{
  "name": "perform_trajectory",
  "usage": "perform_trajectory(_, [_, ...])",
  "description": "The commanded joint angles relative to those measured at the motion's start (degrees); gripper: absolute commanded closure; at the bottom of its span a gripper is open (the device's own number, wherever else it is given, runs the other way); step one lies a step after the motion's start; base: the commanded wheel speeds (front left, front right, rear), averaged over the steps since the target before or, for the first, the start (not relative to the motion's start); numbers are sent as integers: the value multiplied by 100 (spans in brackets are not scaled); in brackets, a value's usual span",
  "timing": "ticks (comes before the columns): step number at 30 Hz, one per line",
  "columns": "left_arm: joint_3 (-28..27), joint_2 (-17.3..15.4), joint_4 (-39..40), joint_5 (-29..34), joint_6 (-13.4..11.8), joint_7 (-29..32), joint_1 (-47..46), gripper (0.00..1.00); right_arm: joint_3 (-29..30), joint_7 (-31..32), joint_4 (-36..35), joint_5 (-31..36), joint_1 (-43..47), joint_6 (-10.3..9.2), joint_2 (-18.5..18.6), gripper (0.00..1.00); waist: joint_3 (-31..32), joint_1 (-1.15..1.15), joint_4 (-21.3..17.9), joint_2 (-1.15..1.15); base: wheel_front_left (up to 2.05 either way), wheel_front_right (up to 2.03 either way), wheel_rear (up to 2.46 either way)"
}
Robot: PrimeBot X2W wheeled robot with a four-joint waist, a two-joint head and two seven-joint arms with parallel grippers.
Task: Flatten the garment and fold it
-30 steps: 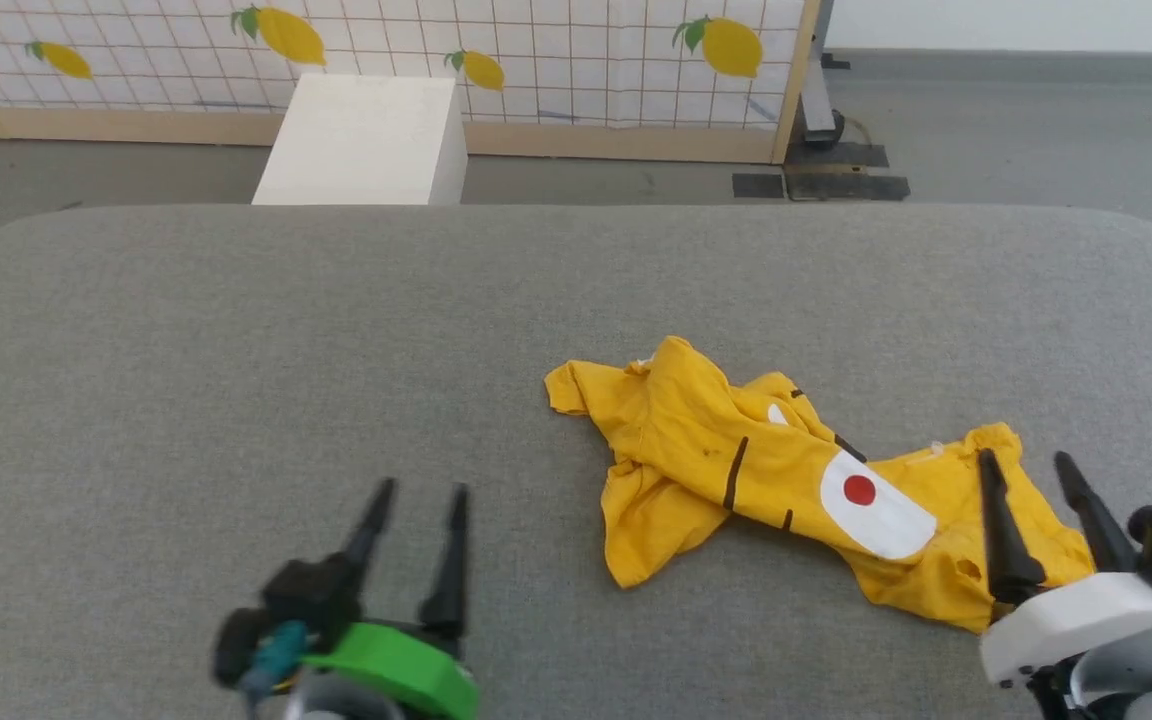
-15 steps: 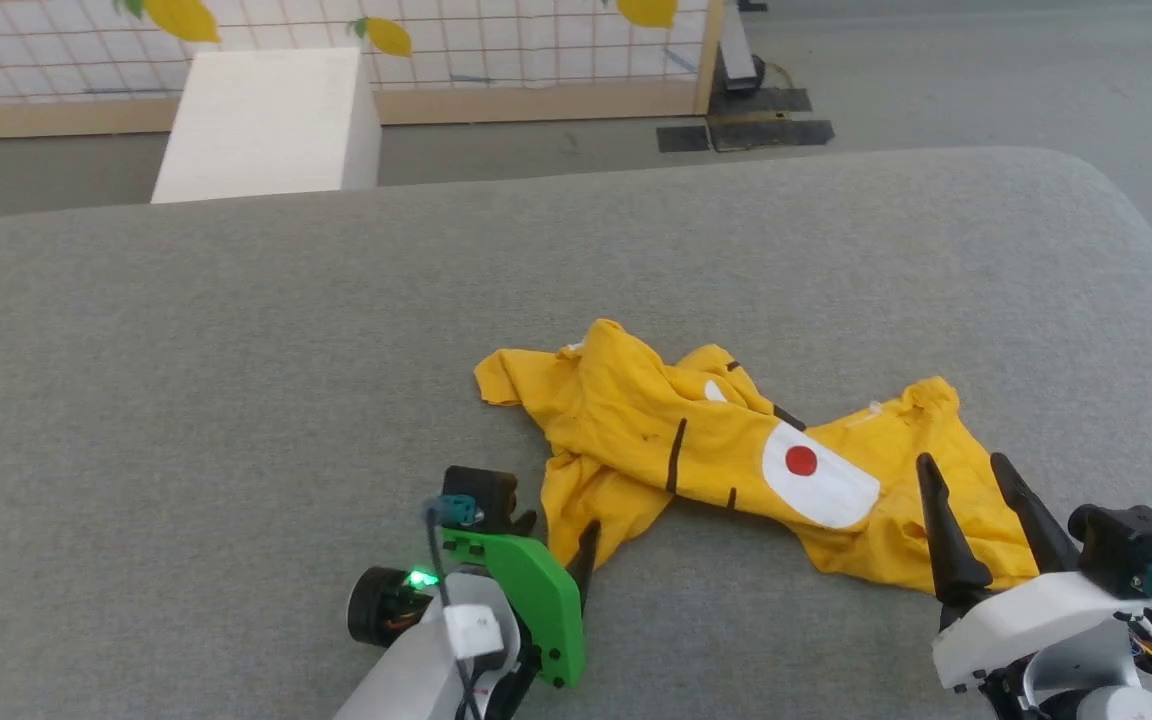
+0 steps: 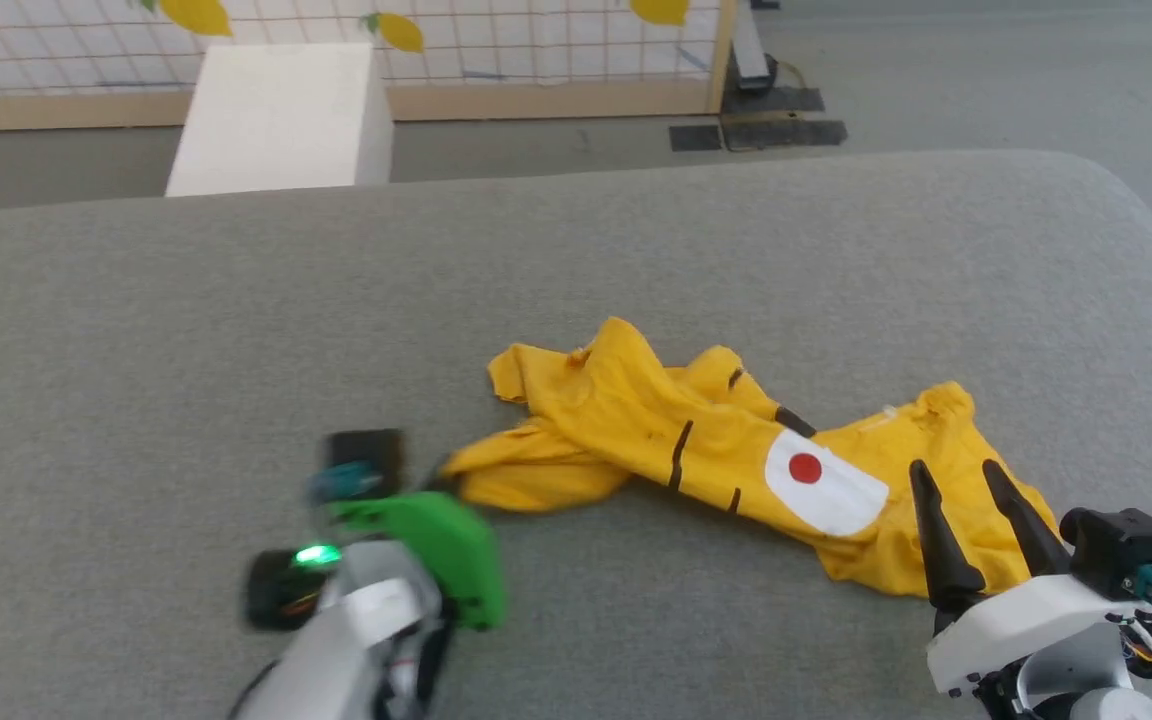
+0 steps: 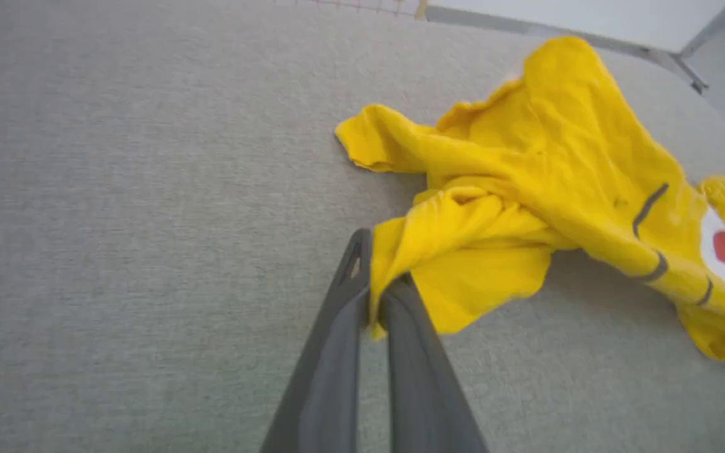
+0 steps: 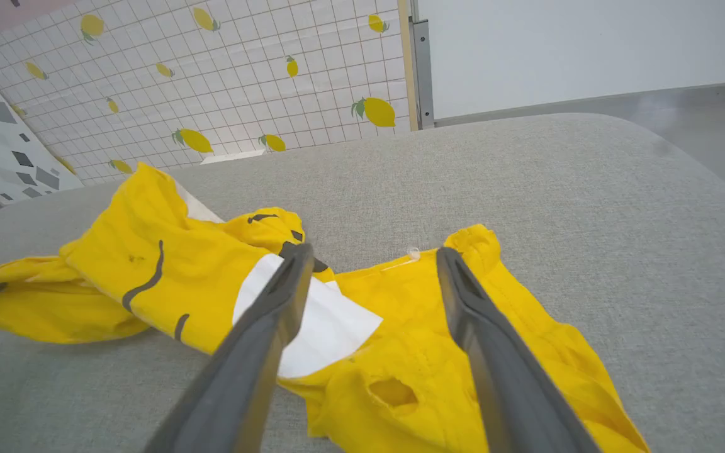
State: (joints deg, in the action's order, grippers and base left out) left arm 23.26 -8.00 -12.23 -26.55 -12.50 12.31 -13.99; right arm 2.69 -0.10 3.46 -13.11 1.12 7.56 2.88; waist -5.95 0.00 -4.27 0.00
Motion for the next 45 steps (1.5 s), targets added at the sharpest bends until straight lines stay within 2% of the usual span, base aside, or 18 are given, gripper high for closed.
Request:
perform_trajectory(1, [-203,-178,196,-39,-159,-146,258,100,-17,-45,-7,-21,-33,-8,0,0,126,0,171,0,0,0,0])
perform_trajectory(7, [-1113,-749,1000,-173,-780,-401,1247,100,2,16,-27,15,52,-8,-1,0,212,0,470,0,0,0,0])
perform_trajectory(10, [-1271,-889,1098,-329,-805,-275,1645,100,-21,75,-26,44,75,-8,-1,0,230,0,607,0,0,0,0])
perform_trajectory(11, [-1310,-889,1095,-421,-773,-257,1759,8,-49,105,-27,58,76,-8,-1,0,237,0,651,0,0,0,0])
perform_trajectory(12, [-1303,-878,1088,-498,-709,-235,1831,0,-72,128,-30,78,76,-8,-1,0,247,0,690,0,0,0,0])
perform_trajectory(14, [-1298,-827,1076,-647,-581,-259,1955,0,-151,166,-51,114,52,-8,-1,0,255,0,771,0,0,0,0])
perform_trajectory(15, [-1330,-714,1038,-798,-435,-479,2088,0,-424,227,-76,186,-45,-8,-1,0,263,0,928,0,0,0,0])
perform_trajectory(18, [-1353,-681,986,-687,-395,-891,2113,0,-856,309,-105,261,-198,-8,-1,0,243,0,1127,0,0,0,0])
perform_trajectory(23, [-1435,-502,926,-372,-223,-2271,1883,0,-1863,648,32,340,-620,-8,-1,0,99,0,1535,0,0,0,0])
perform_trajectory(25, [-1437,-405,867,-269,-117,-2564,1746,0,-2242,858,172,338,-829,-8,-1,0,23,0,1676,0,0,0,0])
perform_trajectory(28, [-1453,-253,820,-38,80,-2711,1522,0,-2806,1381,500,314,-1195,-8,-1,0,-75,0,1854,0,0,0,0])
perform_trajectory(32, [-1593,49,1019,379,381,-2727,1309,0,-3235,1868,862,131,-1696,-8,-1,0,-180,0,2042,0,0,0,0])
perform_trajectory(36, [-1714,312,1059,659,650,-2729,1261,0,-3390,2253,1266,63,-2202,-8,-1,0,-270,0,2187,0,0,0,0])
perform_trajectory(41, [-1749,466,938,779,883,-2730,1198,0,-3598,2755,1807,69,-2707,-8,-1,0,-341,0,2370,0,0,0,0])
perform_trajectory(42, [-1747,481,904,783,920,-2730,1185,0,-3656,2849,1903,71,-2803,-8,-1,50,-350,0,2396,0,0,0,0])
perform_trajectory(44, [-1747,498,854,796,971,-2730,1161,0,-3717,2971,2020,12,-2958,-8,-1,100,-367,0,2429,0,0,0,0])
perform_trajectory(45, [-1751,502,841,805,980,-2730,1152,0,-3702,2956,2018,-11,-3014,-8,-1,100,-372,0,2434,0,0,0,0])
